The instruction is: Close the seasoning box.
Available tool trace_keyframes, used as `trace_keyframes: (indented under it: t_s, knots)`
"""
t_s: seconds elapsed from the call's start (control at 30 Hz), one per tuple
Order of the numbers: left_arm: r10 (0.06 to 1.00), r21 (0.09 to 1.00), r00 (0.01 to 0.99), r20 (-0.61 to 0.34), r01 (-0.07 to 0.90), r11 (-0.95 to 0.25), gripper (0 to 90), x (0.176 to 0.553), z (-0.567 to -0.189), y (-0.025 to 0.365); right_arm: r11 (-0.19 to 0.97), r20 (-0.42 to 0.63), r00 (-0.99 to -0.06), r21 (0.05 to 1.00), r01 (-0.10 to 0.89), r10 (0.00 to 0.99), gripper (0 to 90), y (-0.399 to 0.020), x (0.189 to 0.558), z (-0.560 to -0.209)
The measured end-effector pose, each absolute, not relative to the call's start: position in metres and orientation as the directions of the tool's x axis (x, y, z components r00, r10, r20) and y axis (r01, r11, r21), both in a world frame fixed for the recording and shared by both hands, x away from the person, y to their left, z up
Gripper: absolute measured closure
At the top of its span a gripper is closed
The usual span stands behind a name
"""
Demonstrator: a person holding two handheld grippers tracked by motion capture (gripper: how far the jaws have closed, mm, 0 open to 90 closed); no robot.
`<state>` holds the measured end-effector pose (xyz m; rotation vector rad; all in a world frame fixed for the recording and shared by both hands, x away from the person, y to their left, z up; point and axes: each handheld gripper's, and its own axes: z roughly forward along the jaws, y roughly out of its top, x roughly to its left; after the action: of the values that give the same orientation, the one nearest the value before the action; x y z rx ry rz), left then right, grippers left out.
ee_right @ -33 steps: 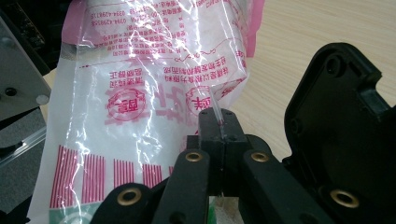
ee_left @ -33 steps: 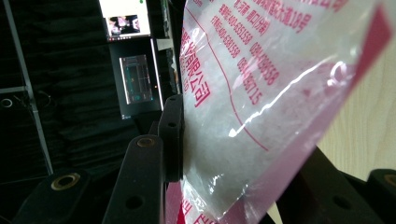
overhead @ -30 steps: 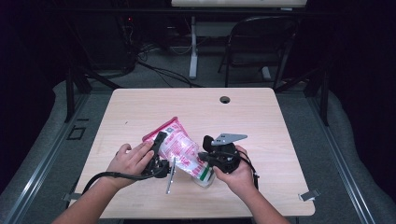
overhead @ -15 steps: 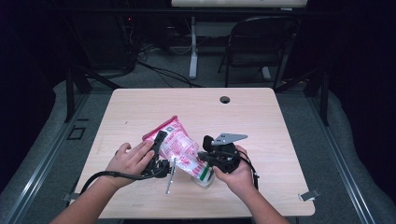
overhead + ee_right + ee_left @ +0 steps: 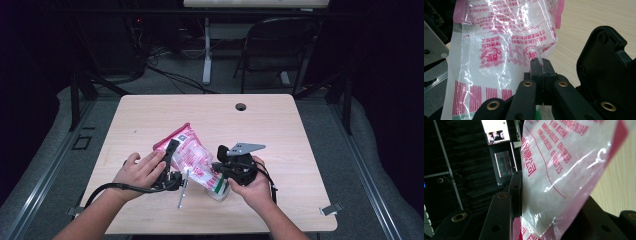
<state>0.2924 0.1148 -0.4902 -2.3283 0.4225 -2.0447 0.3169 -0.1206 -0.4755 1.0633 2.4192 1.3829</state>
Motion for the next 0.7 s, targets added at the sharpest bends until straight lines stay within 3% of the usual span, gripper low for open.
trace_keyframes:
  t_s: [0.7]
  knots:
    - [-0.221, -0.199, 0.096, 0.971, -0.199, -0.96, 68.3, 0.2898, -0.4887, 0.1138, 0.312, 0.204, -0.731, 0.806, 0.502, 0.651, 90.0, -0.1212, 0.3157, -0.4765]
